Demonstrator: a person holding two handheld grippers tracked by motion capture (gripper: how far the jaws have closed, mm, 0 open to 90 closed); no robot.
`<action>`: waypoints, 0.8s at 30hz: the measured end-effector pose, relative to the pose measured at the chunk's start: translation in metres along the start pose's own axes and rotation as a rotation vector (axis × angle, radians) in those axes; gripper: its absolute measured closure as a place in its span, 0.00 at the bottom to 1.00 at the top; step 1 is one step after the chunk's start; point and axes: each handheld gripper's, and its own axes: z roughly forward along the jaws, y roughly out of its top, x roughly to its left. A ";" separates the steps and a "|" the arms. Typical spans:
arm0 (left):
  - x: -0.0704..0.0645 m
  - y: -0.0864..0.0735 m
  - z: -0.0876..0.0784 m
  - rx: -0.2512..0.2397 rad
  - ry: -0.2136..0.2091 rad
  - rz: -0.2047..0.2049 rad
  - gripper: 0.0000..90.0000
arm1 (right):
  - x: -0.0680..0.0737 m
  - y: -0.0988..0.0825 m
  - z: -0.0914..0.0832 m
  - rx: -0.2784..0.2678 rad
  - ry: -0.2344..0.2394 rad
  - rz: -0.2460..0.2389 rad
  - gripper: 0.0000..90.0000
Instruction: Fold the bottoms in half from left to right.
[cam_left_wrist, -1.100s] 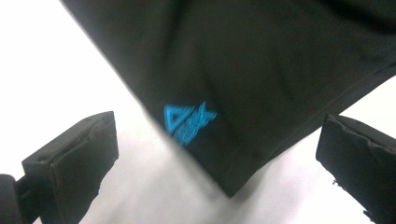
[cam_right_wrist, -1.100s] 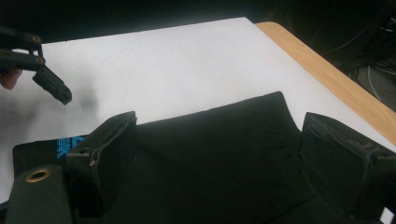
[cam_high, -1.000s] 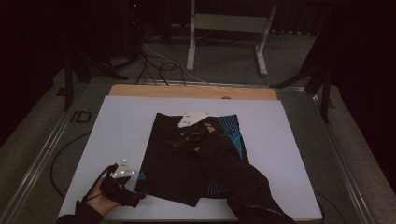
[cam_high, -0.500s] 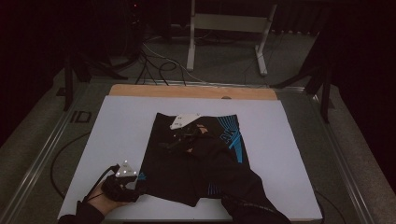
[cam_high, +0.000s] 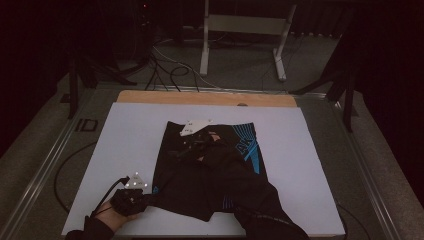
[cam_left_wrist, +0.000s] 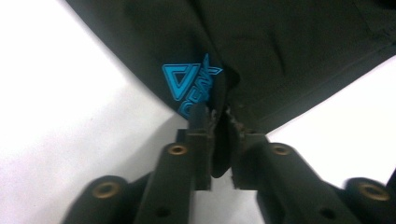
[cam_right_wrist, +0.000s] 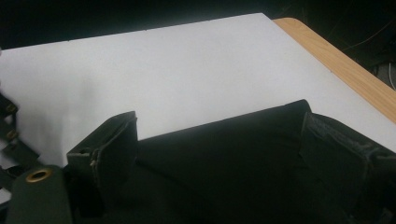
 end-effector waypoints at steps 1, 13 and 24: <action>0.000 0.001 -0.001 0.001 0.008 0.000 0.93 | 0.000 0.000 0.001 -0.002 -0.001 0.004 0.14; -0.007 0.006 -0.009 -0.046 -0.014 0.011 0.95 | -0.006 0.001 0.017 0.008 0.000 0.025 0.15; -0.009 0.007 -0.011 -0.056 -0.019 0.031 0.95 | -0.011 0.002 0.047 0.054 -0.017 0.042 0.15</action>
